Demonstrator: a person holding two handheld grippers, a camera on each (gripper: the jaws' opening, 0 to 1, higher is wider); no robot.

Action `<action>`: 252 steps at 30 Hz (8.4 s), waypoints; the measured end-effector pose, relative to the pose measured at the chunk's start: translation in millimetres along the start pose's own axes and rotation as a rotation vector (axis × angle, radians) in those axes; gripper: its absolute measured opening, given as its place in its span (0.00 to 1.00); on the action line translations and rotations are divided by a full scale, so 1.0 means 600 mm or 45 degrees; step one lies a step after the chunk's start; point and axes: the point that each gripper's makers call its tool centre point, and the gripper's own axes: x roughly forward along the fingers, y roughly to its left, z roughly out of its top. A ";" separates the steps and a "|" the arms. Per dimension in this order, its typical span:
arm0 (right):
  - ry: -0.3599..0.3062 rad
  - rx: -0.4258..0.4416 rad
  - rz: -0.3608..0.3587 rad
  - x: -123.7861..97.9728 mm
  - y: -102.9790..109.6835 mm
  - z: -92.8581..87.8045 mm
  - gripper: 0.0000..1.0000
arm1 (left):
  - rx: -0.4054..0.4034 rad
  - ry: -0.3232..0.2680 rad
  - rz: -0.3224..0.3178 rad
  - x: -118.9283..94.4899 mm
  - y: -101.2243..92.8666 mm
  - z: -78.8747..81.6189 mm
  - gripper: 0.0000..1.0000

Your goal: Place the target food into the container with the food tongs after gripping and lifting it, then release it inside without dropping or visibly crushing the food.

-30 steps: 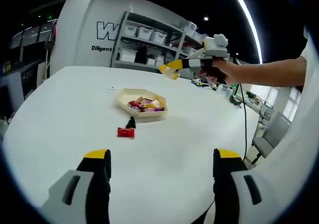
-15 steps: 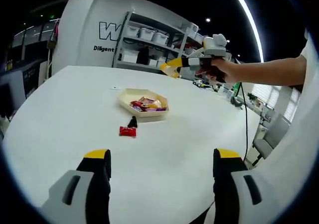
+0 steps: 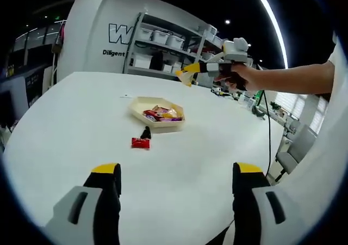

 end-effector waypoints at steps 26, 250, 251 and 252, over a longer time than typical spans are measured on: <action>0.033 0.019 0.017 0.005 0.022 -0.023 0.22 | 0.002 0.002 0.003 -0.008 0.004 -0.003 0.83; 0.345 0.108 0.208 -0.030 0.140 -0.258 0.18 | 0.033 0.107 -0.109 0.015 -0.029 -0.010 0.80; 0.332 0.093 0.206 -0.029 0.135 -0.248 0.18 | 0.034 0.106 -0.108 0.016 -0.029 -0.010 0.80; 0.328 0.093 0.209 -0.029 0.133 -0.243 0.18 | 0.034 0.105 -0.107 0.016 -0.029 -0.009 0.80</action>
